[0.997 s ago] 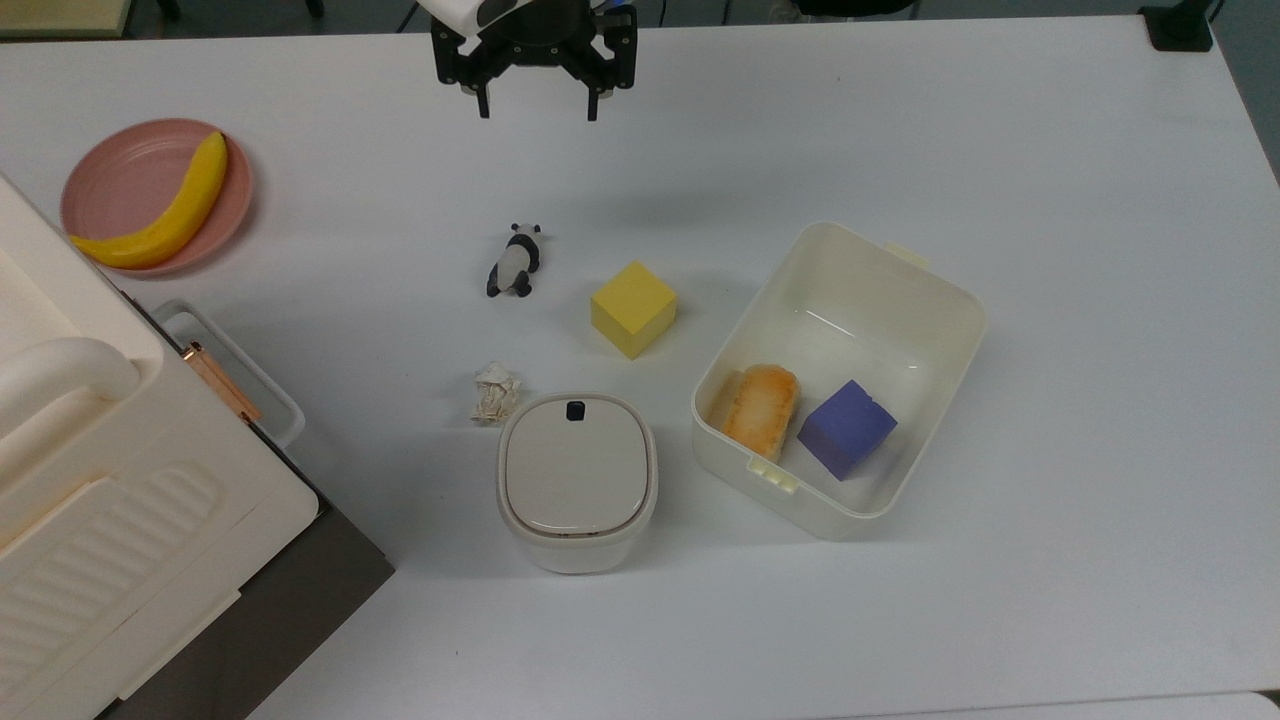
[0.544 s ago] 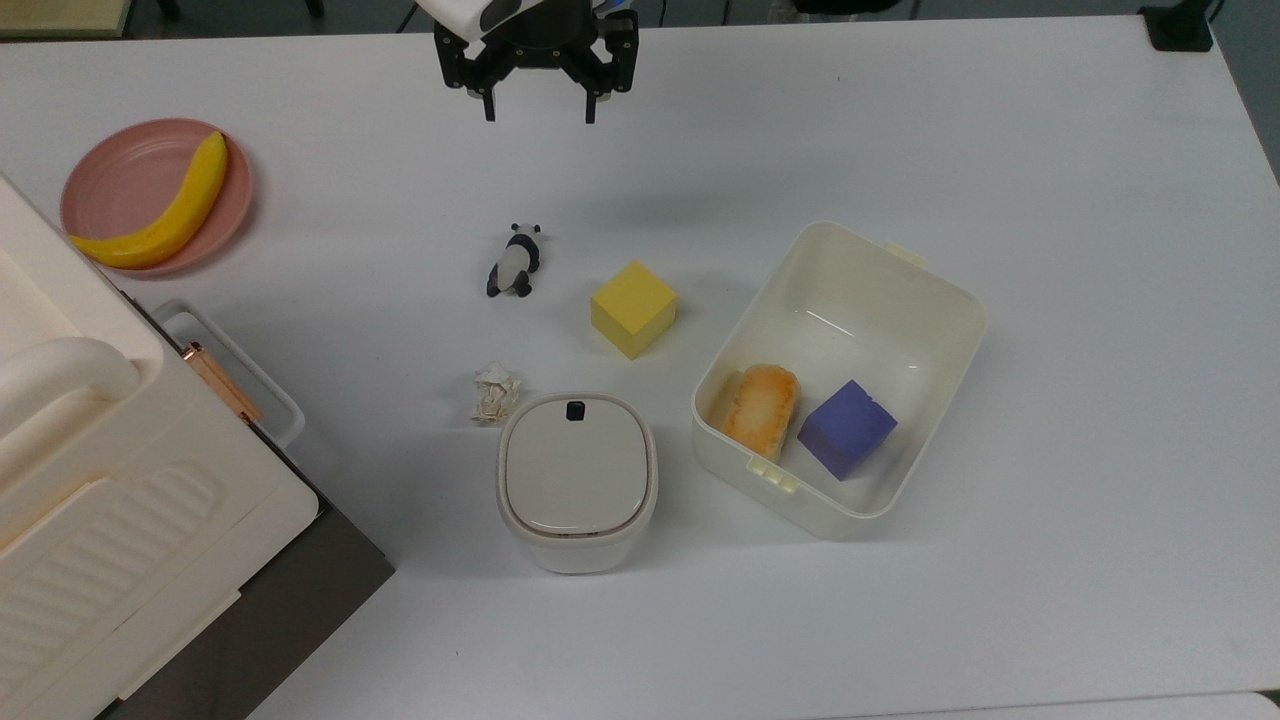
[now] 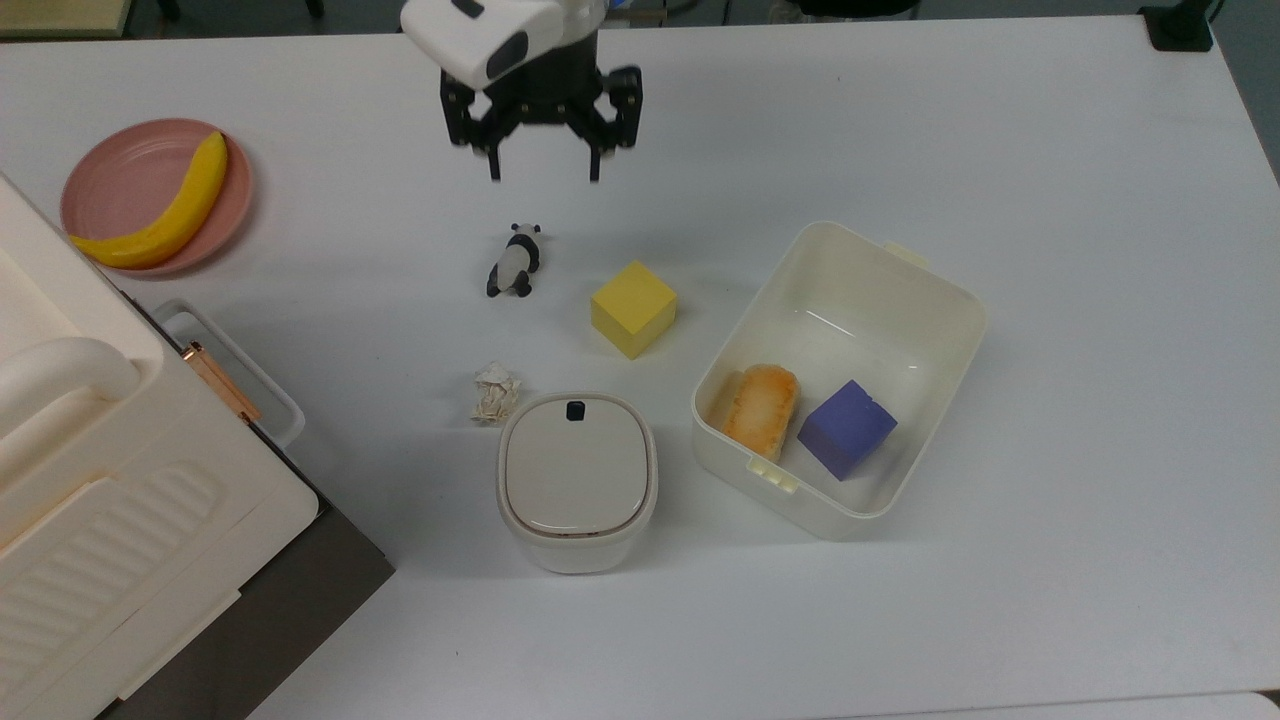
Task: Open the trash can
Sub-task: 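Move the gripper down toward the lid of the small white trash can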
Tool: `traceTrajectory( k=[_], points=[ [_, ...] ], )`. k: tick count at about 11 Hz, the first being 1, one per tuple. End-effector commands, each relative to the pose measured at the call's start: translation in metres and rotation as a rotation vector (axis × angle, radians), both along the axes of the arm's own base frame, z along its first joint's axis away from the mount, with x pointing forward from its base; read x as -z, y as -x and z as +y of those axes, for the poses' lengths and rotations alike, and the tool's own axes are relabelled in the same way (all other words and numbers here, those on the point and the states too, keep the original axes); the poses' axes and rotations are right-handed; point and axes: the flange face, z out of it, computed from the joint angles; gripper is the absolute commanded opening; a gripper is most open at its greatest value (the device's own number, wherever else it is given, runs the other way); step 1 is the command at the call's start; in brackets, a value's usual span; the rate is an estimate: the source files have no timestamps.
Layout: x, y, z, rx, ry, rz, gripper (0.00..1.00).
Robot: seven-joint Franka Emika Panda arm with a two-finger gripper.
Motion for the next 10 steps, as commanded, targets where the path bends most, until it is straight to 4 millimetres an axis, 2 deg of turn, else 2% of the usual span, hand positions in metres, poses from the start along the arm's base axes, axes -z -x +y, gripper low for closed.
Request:
traceTrajectory(
  k=[1, 2, 3, 6, 10],
  points=[
    [0.010, -0.027, 0.011, -0.039, -0.010, -0.162, 0.34],
    [0.018, -0.042, 0.018, -0.042, -0.020, -0.240, 0.16],
    [0.024, -0.054, 0.026, -0.049, -0.031, -0.318, 0.04],
    [0.053, -0.080, 0.030, -0.005, -0.051, -0.414, 0.00],
    [0.111, -0.100, 0.031, -0.013, -0.035, -0.387, 0.00]
  ],
)
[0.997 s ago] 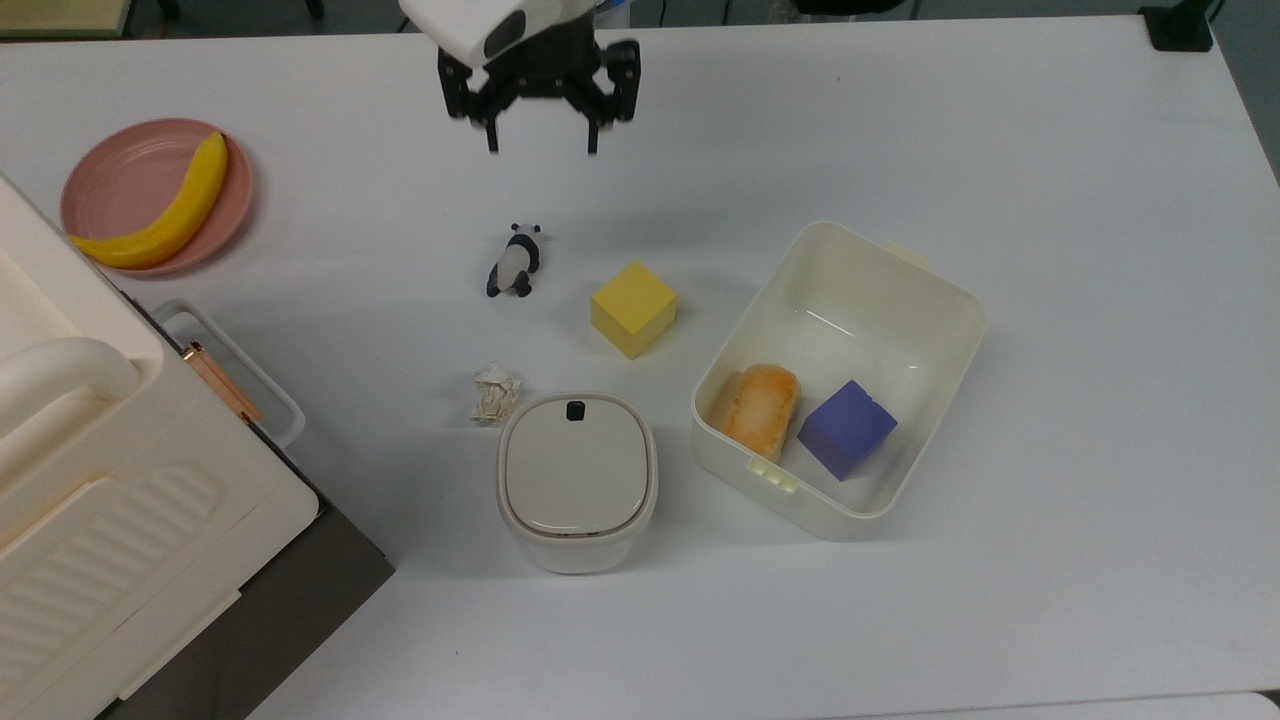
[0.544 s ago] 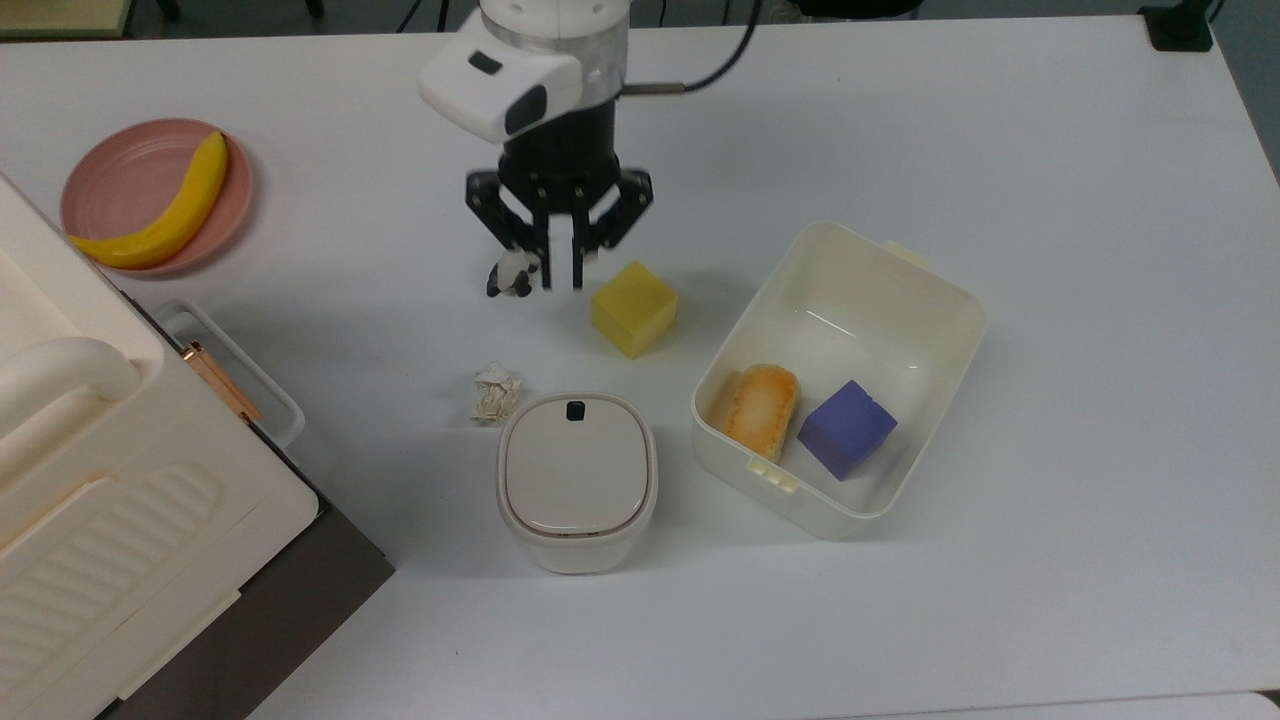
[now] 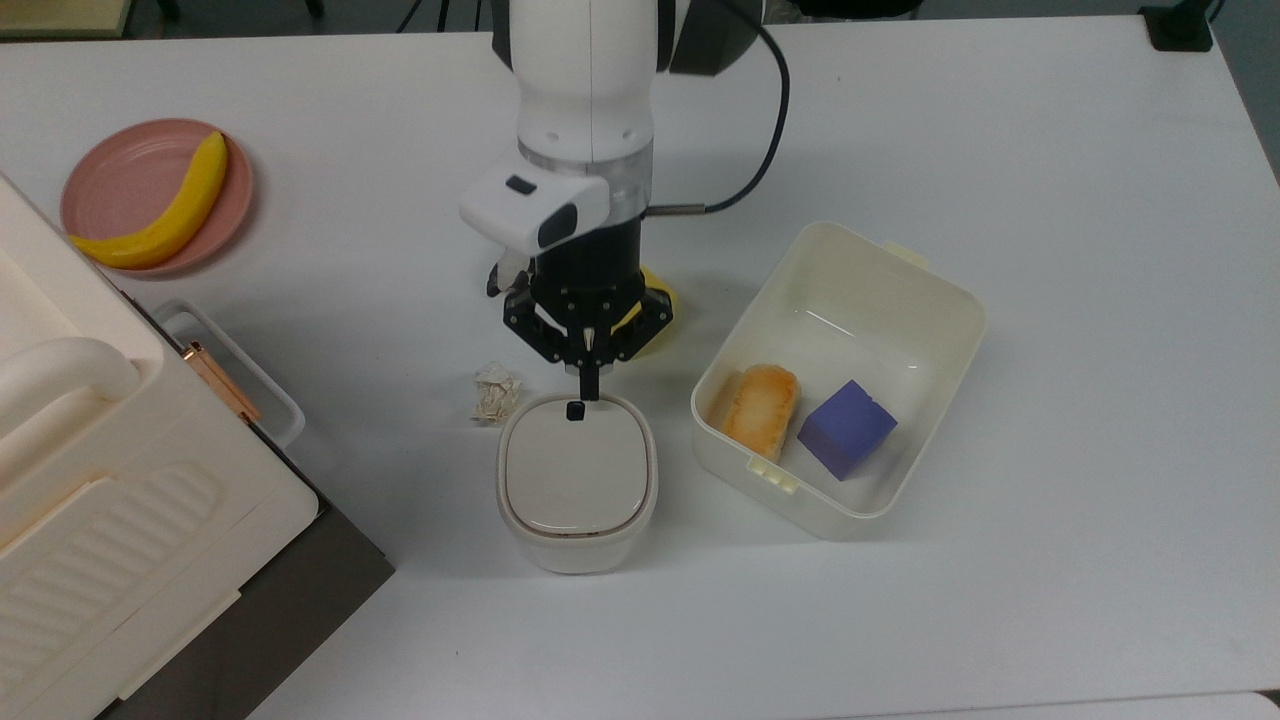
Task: Open the trash can
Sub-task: 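Hook the lid's front edge with the gripper and lift it open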
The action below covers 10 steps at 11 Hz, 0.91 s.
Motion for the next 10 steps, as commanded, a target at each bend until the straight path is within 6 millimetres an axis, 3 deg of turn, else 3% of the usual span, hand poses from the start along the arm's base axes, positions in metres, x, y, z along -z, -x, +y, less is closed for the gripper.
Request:
traceTrajectory(
  k=[1, 3, 4, 7, 8, 9, 10],
  points=[
    [0.032, -0.012, 0.000, 0.013, 0.017, 0.013, 0.00],
    [0.045, -0.012, 0.000, 0.011, 0.020, 0.033, 0.00],
    [0.039, -0.011, 0.001, 0.019, 0.005, 0.030, 0.00],
    [-0.037, 0.013, -0.004, 0.062, -0.030, 0.029, 0.04],
    [-0.052, 0.025, -0.006, 0.062, -0.042, 0.065, 0.14],
    [-0.054, 0.034, -0.007, 0.048, -0.038, 0.105, 0.26],
    [-0.055, 0.046, -0.009, 0.018, -0.019, 0.196, 0.51]
  ],
)
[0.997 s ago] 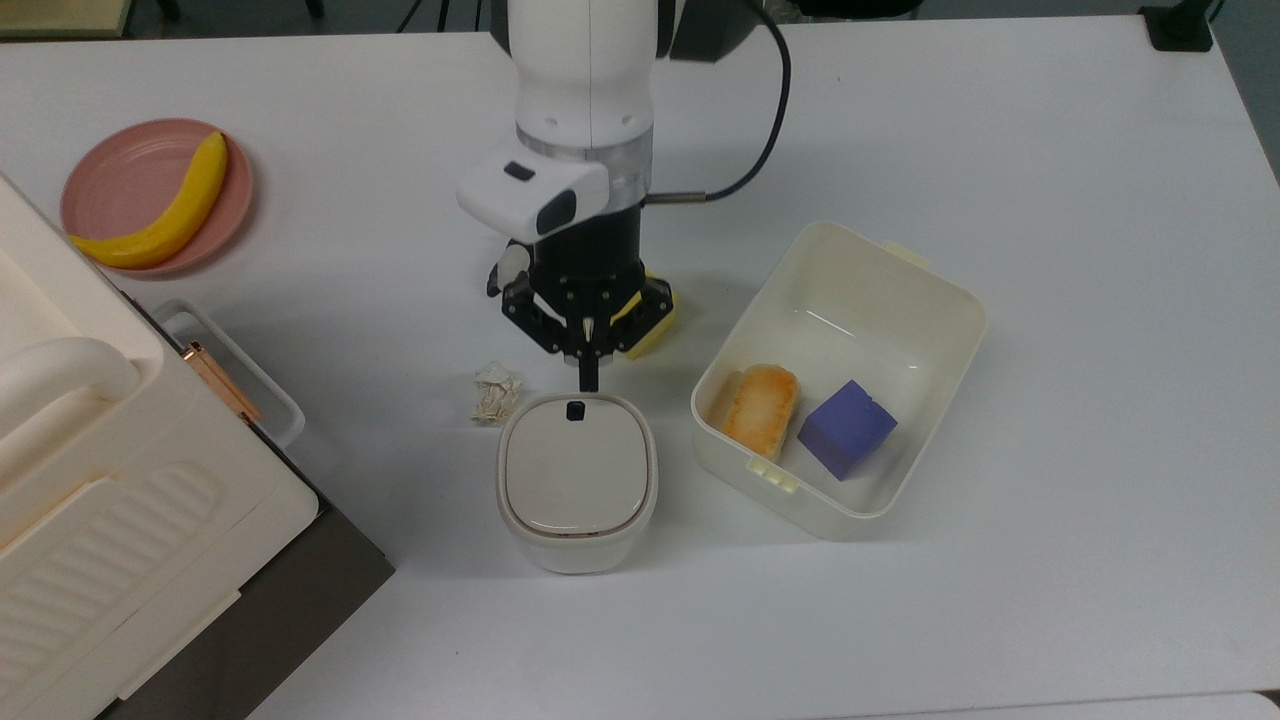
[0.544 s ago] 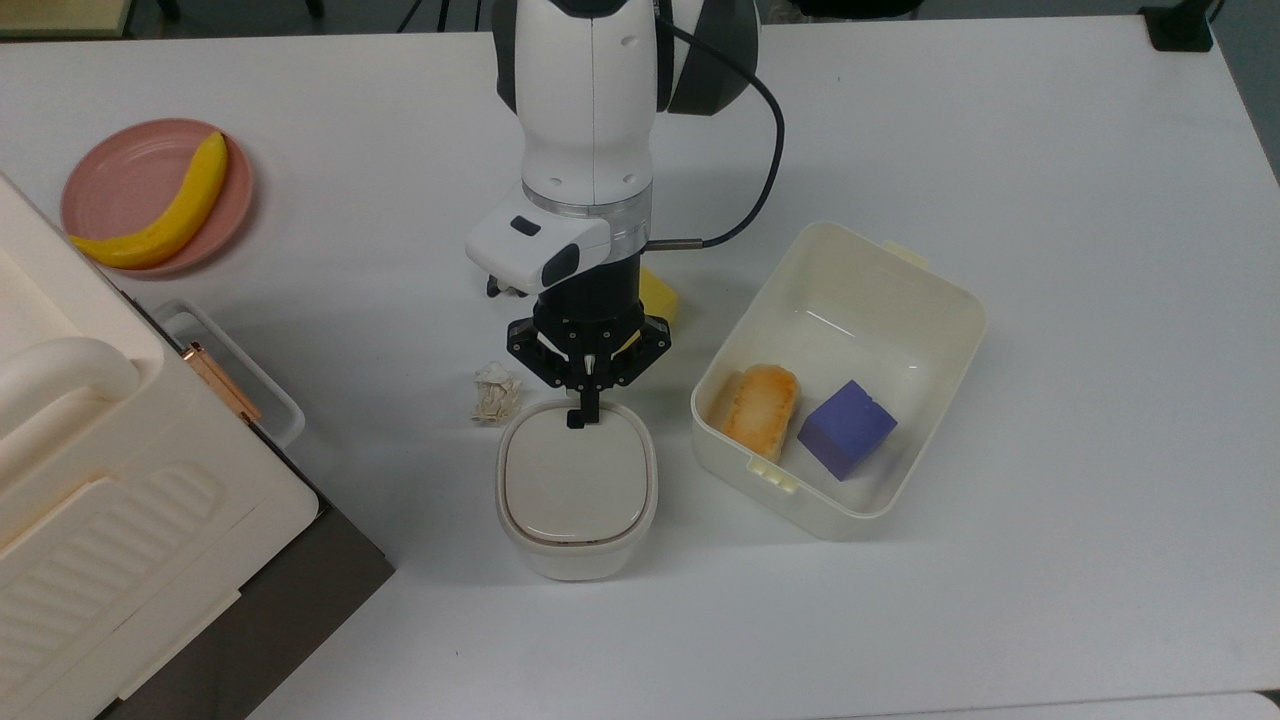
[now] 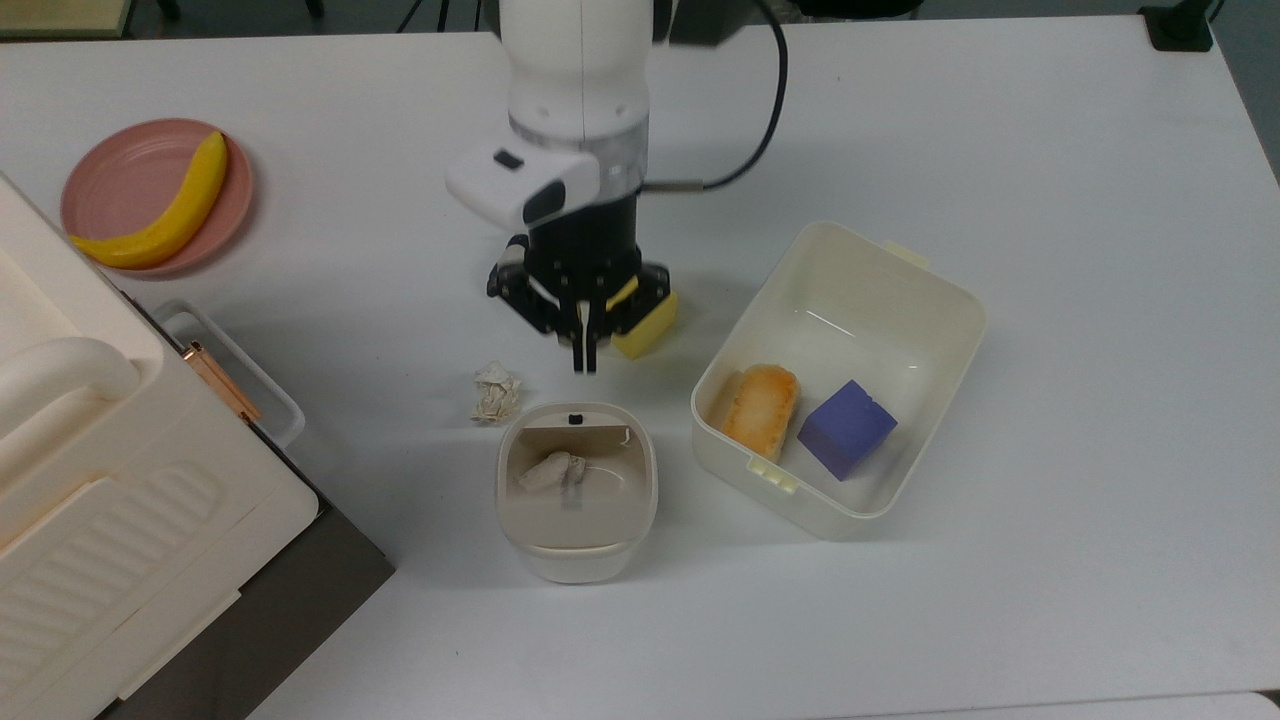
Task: Open the trash can
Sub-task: 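Hook the lid's front edge with the gripper and lift it open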
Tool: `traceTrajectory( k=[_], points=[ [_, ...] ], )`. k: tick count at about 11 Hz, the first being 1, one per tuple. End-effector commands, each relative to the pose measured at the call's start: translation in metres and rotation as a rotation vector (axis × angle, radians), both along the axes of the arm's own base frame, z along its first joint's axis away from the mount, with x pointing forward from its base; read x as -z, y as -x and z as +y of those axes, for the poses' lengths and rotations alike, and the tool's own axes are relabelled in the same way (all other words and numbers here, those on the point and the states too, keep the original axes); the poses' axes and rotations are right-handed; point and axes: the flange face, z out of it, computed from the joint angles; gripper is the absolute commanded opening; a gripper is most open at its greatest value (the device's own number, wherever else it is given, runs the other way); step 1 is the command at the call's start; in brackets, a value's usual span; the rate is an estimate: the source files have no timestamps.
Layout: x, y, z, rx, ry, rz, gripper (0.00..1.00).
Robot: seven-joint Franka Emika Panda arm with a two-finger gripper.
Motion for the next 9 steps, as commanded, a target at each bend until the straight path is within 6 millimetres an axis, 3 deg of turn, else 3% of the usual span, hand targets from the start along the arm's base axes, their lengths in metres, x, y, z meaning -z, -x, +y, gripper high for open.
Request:
traceTrajectory(
  k=[1, 2, 5, 9],
  points=[
    [-0.021, 0.049, -0.009, -0.062, 0.017, 0.232, 0.82],
    [-0.033, 0.065, -0.013, -0.067, 0.020, 0.299, 1.00],
    [-0.056, 0.107, -0.013, -0.060, 0.021, 0.387, 1.00],
    [-0.067, 0.117, -0.018, -0.053, 0.022, 0.410, 1.00]
  ],
)
